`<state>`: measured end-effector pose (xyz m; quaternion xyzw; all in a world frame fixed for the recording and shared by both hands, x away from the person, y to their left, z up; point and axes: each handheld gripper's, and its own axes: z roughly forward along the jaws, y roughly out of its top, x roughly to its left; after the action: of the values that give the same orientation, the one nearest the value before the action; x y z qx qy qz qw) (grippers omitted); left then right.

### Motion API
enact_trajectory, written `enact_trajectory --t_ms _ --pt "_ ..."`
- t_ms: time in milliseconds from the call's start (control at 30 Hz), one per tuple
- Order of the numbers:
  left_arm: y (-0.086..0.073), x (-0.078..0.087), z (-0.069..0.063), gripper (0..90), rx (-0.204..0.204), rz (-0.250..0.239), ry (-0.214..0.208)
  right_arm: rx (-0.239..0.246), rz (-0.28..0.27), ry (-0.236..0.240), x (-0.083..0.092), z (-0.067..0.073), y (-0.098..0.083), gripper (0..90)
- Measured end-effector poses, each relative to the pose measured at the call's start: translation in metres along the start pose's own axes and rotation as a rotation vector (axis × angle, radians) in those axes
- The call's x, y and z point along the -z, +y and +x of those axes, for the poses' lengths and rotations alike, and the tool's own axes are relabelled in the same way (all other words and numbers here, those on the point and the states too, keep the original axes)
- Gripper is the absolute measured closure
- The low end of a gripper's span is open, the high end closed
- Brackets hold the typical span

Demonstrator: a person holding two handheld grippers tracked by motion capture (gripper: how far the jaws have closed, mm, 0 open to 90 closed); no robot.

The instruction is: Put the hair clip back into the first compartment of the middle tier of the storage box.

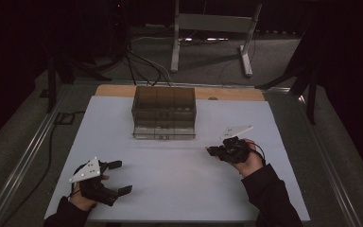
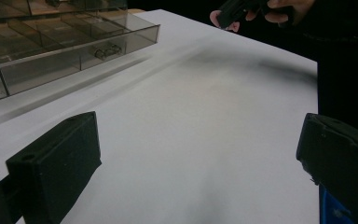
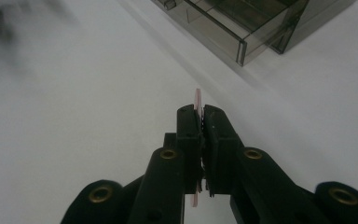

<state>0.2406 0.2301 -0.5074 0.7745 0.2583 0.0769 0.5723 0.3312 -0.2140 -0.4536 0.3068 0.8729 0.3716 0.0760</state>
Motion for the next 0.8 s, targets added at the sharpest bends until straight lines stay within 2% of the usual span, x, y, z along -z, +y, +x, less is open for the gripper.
enact_trajectory --t_ms 800 --pt "0.000 0.000 0.000 0.6 -0.001 -0.004 -0.004 0.037 -0.019 0.022 -0.014 0.006 0.030 85.1"
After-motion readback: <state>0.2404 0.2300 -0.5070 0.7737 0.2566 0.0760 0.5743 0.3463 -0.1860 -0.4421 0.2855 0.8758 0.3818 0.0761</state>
